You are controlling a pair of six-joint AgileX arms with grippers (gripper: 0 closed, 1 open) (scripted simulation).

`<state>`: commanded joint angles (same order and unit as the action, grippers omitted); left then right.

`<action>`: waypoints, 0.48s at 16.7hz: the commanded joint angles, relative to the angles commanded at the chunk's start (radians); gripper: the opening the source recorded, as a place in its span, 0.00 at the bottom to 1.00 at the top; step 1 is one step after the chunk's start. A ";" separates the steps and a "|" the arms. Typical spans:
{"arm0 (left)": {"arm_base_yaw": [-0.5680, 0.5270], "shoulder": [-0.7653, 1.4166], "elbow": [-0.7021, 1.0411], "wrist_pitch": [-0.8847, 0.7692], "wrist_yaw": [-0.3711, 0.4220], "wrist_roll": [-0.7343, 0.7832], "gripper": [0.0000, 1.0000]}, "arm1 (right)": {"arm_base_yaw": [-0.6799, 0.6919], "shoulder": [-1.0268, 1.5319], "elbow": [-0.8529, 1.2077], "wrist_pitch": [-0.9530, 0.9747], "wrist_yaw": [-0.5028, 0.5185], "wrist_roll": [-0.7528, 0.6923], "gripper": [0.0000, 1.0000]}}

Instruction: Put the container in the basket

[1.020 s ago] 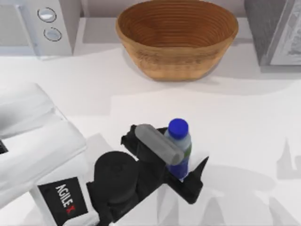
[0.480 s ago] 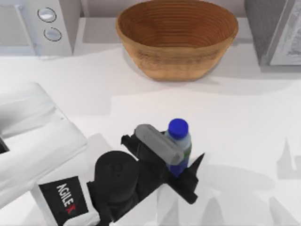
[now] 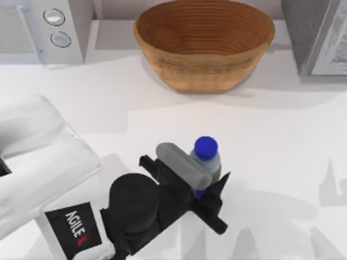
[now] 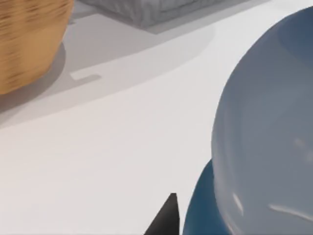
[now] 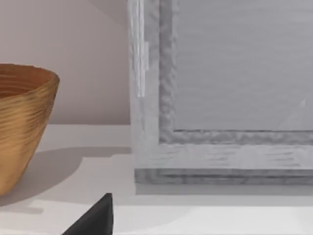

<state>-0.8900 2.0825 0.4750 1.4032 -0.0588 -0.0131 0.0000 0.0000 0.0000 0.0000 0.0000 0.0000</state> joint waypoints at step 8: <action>0.000 0.000 0.000 0.000 0.000 0.000 0.00 | 0.000 0.000 0.000 0.000 0.000 0.000 1.00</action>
<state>-0.8900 2.0825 0.4750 1.4032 -0.0588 -0.0131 0.0000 0.0000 0.0000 0.0000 0.0000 0.0000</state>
